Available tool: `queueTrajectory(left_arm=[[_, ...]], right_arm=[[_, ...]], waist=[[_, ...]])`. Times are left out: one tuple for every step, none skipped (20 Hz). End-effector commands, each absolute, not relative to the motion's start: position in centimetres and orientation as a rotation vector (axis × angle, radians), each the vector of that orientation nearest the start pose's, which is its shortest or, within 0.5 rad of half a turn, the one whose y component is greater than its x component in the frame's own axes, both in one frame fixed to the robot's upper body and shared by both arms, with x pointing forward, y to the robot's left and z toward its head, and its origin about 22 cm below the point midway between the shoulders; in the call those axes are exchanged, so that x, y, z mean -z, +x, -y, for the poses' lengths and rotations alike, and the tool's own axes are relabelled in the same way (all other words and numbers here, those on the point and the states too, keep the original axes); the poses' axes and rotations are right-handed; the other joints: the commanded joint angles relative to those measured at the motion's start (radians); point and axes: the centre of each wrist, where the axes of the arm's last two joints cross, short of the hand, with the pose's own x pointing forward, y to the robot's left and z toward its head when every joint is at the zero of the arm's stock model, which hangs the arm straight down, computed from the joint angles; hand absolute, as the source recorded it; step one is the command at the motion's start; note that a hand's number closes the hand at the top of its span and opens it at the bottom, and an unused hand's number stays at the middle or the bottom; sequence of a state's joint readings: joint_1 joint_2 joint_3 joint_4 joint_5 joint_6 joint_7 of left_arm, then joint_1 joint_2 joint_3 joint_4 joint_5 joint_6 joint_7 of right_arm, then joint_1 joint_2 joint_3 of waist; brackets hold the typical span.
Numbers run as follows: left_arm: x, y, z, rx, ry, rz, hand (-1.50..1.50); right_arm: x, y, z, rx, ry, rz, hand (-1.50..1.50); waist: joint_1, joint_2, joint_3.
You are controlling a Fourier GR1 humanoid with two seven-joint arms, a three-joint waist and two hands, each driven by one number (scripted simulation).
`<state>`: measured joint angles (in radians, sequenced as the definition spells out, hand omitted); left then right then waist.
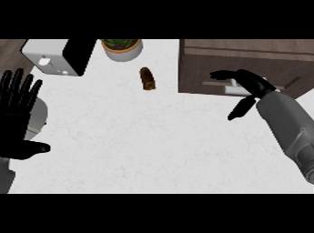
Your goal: Pick up the cup, place it into the drawer and close the drawer
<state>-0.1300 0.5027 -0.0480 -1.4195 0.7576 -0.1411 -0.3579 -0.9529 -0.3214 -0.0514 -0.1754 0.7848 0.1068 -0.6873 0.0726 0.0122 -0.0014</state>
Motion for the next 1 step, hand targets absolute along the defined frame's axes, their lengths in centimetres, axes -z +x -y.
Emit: queueTrajectory(left_arm=[[-4.41,27.19,-33.49,-0.148,-0.312,1.895,-1.5]], right_arm=[[-4.8,43.09,30.57,-1.152,-0.406,1.494,-1.5]], waist=[[0.024,0.025,0.006]])
